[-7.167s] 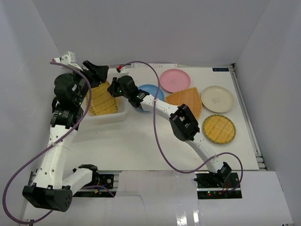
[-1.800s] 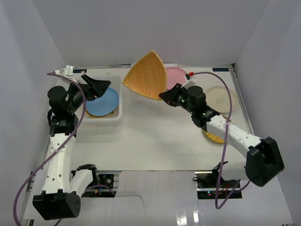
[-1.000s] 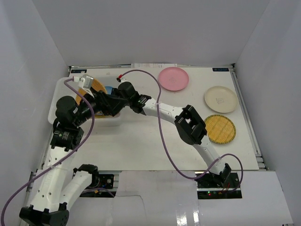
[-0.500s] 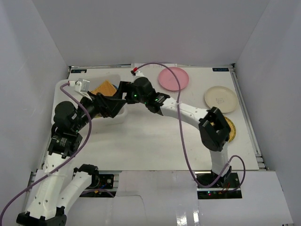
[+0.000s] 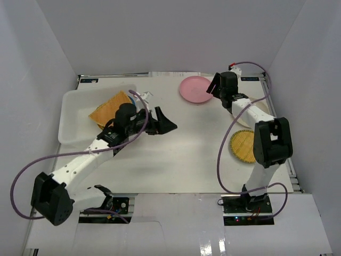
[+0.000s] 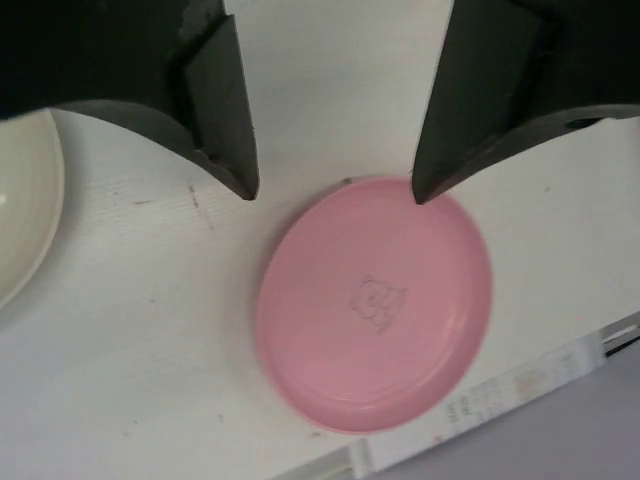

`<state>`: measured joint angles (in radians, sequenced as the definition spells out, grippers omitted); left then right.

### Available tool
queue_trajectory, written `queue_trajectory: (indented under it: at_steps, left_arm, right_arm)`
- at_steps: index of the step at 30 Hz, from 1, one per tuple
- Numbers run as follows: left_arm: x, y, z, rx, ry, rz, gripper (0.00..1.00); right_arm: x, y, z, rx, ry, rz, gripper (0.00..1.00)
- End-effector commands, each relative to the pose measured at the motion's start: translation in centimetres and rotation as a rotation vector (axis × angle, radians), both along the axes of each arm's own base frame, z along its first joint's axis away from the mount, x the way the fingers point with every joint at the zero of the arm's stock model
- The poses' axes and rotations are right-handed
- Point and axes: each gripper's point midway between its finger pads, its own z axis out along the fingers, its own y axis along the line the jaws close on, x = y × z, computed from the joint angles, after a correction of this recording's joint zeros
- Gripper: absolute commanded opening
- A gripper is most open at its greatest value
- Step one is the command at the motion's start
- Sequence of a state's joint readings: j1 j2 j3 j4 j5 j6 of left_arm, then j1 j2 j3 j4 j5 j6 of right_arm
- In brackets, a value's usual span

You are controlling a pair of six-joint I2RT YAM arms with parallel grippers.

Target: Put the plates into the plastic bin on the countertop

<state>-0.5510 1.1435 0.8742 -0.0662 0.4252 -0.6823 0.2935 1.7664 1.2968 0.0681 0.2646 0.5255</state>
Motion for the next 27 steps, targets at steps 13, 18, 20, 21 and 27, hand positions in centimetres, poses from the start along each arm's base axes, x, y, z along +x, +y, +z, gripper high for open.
queue_trajectory:
  at_steps: [13,18,20,21,27]
  left_arm:
    - [-1.0,-10.7,-12.9,0.222,0.151,-0.105,0.89]
    - [-1.3,-12.6,-14.8,0.26,0.164,-0.141,0.88]
    - [-1.6,-13.9,-15.4,0.267,0.166,-0.166,0.88]
    - [-1.6,-14.4,-15.5,0.266,0.168,-0.17,0.87]
    - [-2.3,-18.8,-15.9,0.233,0.137,-0.237,0.87]
  right_arm:
    - [10.6,-1.3,-11.8,-0.007,0.215,0.048,0.55]
    - [10.7,-1.4,-10.5,0.021,0.183,0.03,0.08]
    - [9.7,-1.7,-6.9,0.037,0.11,0.036,0.08]
    - [10.0,-1.8,-4.4,0.048,0.039,0.037,0.08]
    - [5.3,-5.7,10.2,0.085,-0.194,0.012,0.08]
